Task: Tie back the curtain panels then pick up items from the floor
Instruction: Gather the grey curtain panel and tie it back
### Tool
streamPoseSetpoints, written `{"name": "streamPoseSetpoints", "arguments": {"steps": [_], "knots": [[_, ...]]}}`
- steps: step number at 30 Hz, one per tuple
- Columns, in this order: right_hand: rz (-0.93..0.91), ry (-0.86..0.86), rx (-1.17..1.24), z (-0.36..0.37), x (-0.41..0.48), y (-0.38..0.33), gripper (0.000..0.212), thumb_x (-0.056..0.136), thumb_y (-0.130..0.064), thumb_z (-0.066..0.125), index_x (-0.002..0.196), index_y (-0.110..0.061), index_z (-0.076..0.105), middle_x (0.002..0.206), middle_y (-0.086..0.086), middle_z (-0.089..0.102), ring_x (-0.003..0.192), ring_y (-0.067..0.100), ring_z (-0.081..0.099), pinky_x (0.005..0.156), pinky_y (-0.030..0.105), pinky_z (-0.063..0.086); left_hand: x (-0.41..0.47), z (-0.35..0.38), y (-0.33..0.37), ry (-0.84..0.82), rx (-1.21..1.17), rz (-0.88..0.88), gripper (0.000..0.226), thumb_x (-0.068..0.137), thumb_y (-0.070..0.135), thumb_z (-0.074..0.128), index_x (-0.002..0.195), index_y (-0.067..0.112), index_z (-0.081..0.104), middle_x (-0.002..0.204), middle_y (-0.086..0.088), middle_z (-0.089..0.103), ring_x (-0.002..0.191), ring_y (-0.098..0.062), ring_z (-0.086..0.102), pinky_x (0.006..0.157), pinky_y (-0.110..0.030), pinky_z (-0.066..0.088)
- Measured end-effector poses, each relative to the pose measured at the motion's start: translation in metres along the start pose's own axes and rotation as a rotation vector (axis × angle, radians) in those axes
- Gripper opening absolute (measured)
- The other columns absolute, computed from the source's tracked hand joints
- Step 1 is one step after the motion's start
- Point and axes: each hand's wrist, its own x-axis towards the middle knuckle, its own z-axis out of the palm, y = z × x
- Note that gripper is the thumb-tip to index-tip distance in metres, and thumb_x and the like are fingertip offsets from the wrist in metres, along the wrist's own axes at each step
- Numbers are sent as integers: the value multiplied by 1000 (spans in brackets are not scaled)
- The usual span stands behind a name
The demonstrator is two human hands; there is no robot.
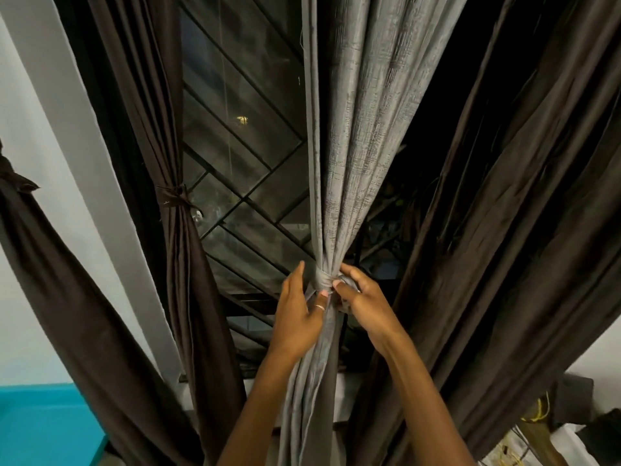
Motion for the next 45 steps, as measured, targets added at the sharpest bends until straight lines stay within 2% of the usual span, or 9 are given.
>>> {"name": "streamPoseSetpoints", "arguments": {"steps": [4, 11, 18, 23, 27, 33, 36, 41, 45], "knots": [[-59, 97, 18, 7, -4, 14, 38, 107, -16, 50, 145, -21, 55, 136, -2, 66, 125, 13, 62, 111, 44, 48, -2, 11, 5, -38, -12, 48, 56, 102, 30, 56, 154, 29, 36, 152, 6, 48, 137, -10, 48, 109, -42, 48], [-41, 245, 6, 17, -15, 39, 44, 106, -36, 49, 148, -24, 47, 134, -5, 65, 122, 8, 62, 108, 39, 50, -22, 17, 12, 17, -15, 30, 53, 102, 26, 57, 152, 27, 41, 147, 12, 48, 131, -1, 49, 110, -27, 44], [80, 361, 57, 22, -37, 61, 50, 100, -35, 61, 145, -25, 44, 123, -7, 68, 109, 3, 66, 92, 25, 54, -35, 7, 4, 60, -77, -99, 41, 100, 31, 60, 140, 29, 50, 119, 17, 66, 103, 6, 65, 84, -19, 57], [130, 374, -3, 15, -50, 68, 37, 101, -29, 60, 137, -22, 54, 111, -13, 69, 102, 7, 70, 95, 40, 58, -38, 12, -2, -5, -90, -109, 31, 100, 25, 60, 130, 29, 58, 106, 18, 70, 99, 7, 66, 86, -17, 53], [146, 408, -64, 5, -56, 67, 20, 100, -29, 61, 120, -29, 61, 108, -11, 71, 103, 12, 72, 84, 31, 59, -41, 16, -6, -61, -144, -128, 24, 99, 24, 61, 122, 31, 61, 107, 19, 70, 97, 13, 64, 89, -13, 51], [148, 405, -139, -8, -73, 66, 18, 100, -29, 63, 117, -23, 67, 106, -7, 74, 100, 10, 72, 93, 41, 58, -29, 18, 0, 31, -300, -175, 17, 99, 19, 61, 101, 35, 65, 100, 7, 74, 97, -11, 71, 95, -35, 56], [120, 438, -122, -21, -78, 64, 14, 101, -24, 62, 112, -22, 69, 101, -8, 75, 96, 9, 73, 92, 41, 58, -29, 24, 9, 26, -308, -153, 21, 100, 19, 60, 94, 39, 63, 97, 11, 74, 95, -7, 71, 94, -34, 57], [67, 430, -94, -43, -79, 61, 11, 101, -24, 61, 104, -27, 71, 94, -13, 76, 87, 0, 73, 82, 29, 56, -34, 45, 31, 3, -285, -142, 11, 100, 24, 60, 106, 27, 69, 98, 5, 77, 94, -10, 73, 95, -40, 57], [46, 403, -87, -66, -78, 61, 11, 102, -24, 61, 104, -26, 71, 94, -15, 76, 90, 1, 73, 84, 32, 58, -39, 69, 47, -9, -249, -135, 12, 100, 25, 60, 103, 35, 66, 99, 9, 76, 94, -7, 72, 94, -38, 57]]}}
